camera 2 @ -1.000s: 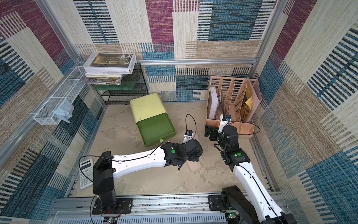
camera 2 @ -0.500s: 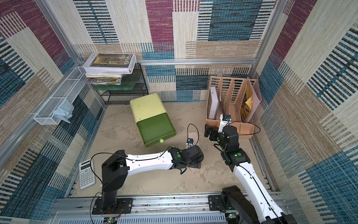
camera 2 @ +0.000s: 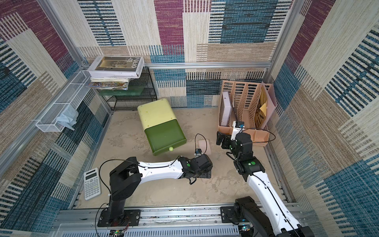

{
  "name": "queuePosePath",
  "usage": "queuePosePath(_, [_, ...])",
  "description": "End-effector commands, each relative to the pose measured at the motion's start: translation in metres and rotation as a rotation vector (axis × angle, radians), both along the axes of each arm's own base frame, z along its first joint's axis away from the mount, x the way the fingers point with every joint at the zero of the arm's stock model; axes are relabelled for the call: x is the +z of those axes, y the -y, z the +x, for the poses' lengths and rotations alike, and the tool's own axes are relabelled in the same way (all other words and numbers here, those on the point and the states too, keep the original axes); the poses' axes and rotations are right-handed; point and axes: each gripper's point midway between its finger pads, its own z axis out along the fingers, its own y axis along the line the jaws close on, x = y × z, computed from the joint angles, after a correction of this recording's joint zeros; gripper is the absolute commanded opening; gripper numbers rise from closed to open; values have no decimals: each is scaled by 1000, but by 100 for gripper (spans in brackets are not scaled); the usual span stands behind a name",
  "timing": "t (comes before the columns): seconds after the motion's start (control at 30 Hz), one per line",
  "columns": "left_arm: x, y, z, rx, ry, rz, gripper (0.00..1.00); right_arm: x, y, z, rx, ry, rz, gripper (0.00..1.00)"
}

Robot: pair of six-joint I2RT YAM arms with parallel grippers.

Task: Take the sponge out of the drawer
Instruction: Place the sponge at the center of the board.

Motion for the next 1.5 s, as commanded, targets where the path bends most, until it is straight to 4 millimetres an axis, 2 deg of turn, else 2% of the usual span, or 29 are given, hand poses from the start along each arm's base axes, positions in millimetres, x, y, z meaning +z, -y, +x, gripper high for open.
queuePosePath(0.0, [-3,11,0,-11,-29,-54,94,7,0,3,-5,28,2,99])
queuePosePath(0.5, [-11,34,8,-60,-52,-82,94,5,0,3,-3,24,2,99])
queuePosePath(0.93, [-10,41,11,-97,-57,-80,94,4,0,3,-2,24,1,99])
queuePosePath(1.03, [0,40,13,-109,-36,-85,94,5,0,3,-5,26,1,99])
queuePosePath(1.2, [30,31,16,-145,32,-63,97,6,-1,3,3,29,5,99])
queuePosePath(1.47, [83,3,21,-155,155,-61,99,19,-9,-3,56,91,17,99])
